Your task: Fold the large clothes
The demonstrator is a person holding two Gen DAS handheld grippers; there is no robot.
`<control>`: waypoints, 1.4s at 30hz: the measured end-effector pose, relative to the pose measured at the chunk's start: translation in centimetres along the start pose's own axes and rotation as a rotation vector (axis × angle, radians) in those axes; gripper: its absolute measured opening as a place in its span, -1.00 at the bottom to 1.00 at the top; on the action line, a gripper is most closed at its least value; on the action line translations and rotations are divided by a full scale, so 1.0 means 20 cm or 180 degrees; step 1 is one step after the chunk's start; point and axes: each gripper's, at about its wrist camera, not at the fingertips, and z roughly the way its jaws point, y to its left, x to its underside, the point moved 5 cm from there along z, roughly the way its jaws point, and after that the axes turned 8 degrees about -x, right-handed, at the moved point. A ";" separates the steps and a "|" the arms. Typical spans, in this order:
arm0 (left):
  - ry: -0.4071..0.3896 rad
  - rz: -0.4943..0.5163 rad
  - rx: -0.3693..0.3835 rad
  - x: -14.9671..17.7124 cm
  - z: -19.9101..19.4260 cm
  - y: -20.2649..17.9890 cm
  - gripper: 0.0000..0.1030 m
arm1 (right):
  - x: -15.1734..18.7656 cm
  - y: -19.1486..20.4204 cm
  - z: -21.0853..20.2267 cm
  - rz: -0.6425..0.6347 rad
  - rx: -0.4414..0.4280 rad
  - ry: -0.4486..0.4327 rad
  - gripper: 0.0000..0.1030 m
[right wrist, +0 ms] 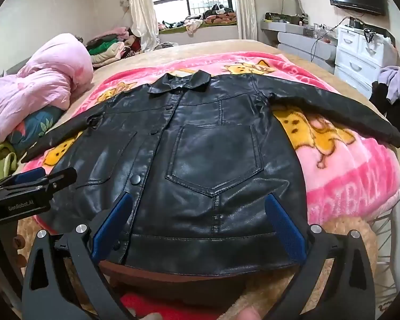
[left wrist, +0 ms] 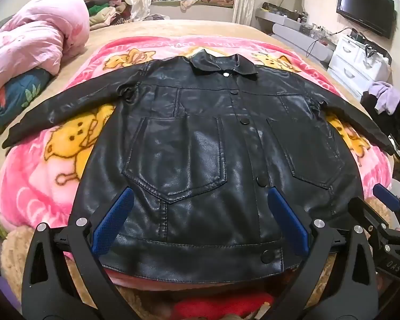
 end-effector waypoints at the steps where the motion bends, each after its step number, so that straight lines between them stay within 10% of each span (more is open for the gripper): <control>1: -0.0002 -0.0002 0.0006 0.00 0.00 0.00 0.83 | 0.00 0.00 0.00 0.0007 0.0006 0.0017 0.92; 42: 0.0004 -0.0026 0.0020 -0.01 -0.02 0.00 0.83 | 0.00 0.03 -0.02 -0.0071 -0.0024 -0.0044 0.92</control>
